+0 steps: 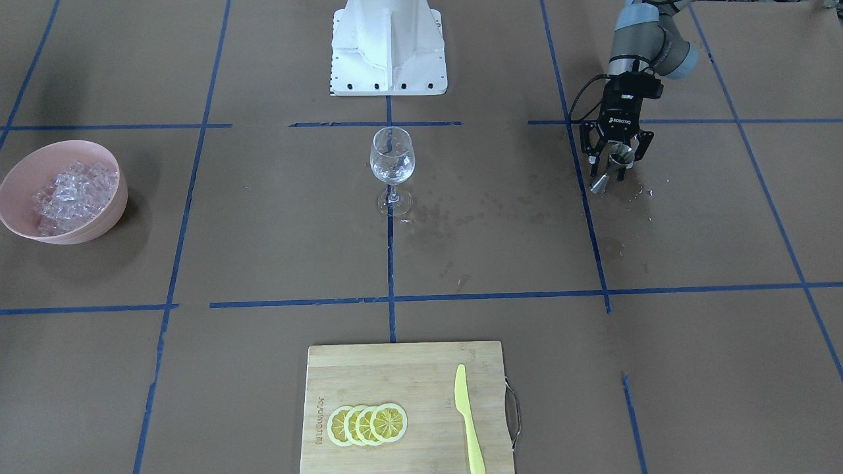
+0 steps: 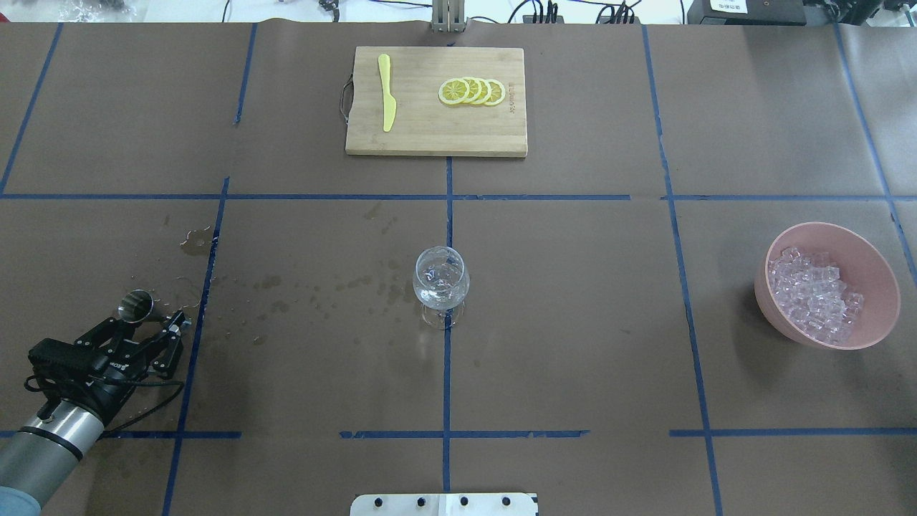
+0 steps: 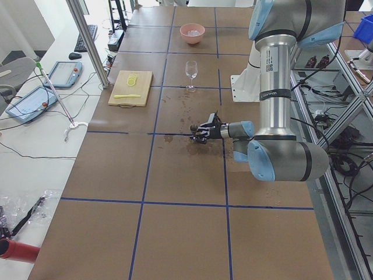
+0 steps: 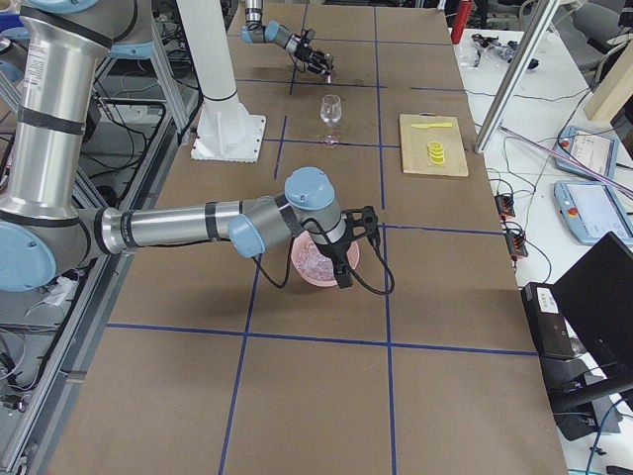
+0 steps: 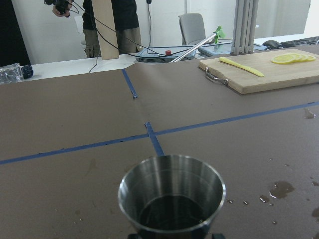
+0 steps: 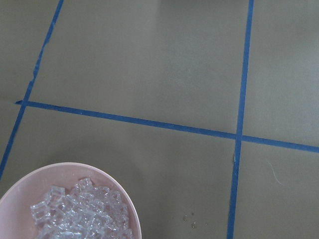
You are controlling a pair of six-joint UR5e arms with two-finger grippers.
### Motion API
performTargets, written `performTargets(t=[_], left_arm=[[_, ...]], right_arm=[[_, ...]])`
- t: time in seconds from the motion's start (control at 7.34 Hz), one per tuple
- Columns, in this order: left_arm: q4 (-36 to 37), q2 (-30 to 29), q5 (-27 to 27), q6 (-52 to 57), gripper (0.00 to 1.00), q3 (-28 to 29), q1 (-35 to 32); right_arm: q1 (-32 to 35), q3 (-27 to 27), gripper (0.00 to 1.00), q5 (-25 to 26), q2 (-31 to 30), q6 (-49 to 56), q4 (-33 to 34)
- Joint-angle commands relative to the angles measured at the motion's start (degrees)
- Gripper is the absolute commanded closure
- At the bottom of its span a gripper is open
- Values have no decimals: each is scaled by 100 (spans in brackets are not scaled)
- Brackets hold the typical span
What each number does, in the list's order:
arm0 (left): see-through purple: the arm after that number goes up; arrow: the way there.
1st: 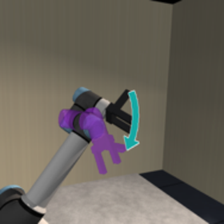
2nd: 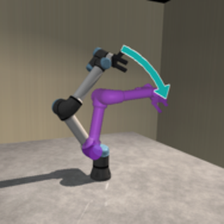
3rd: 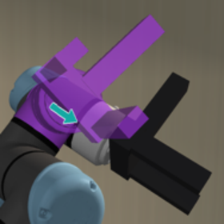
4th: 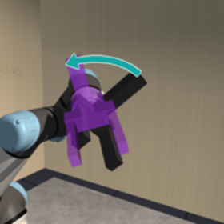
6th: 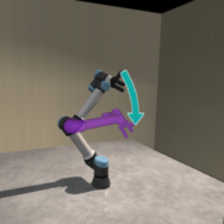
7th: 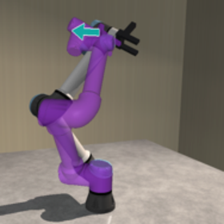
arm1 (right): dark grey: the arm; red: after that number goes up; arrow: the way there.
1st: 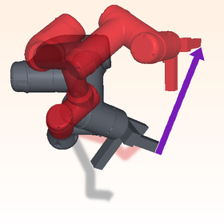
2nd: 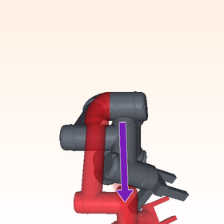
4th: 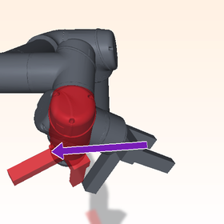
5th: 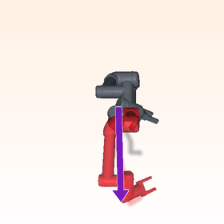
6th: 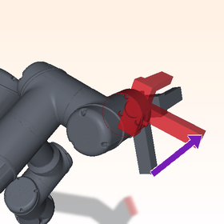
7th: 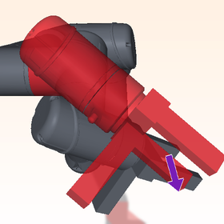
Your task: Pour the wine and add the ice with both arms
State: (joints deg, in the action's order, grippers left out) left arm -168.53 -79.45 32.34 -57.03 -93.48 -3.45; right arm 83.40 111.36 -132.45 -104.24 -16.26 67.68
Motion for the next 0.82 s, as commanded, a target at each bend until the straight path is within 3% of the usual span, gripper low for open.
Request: performTargets(t=[0.0, 0.14, 0.27, 0.68], left_arm=[[-31, 0, 0, -1, 73, 6, 2], [-92, 0, 0, -1, 93, -3, -6], [-127, 0, 0, -1, 100, -3, -6], [-669, 9, 0, 78, 100, -73, -15]], right_arm=[[0, 0, 0, 0, 0, 0, 0], [0, 0, 0, 0, 0, 0, 0], [0, 0, 0, 0, 0, 0, 0], [0, 0, 0, 0, 0, 0, 0]])
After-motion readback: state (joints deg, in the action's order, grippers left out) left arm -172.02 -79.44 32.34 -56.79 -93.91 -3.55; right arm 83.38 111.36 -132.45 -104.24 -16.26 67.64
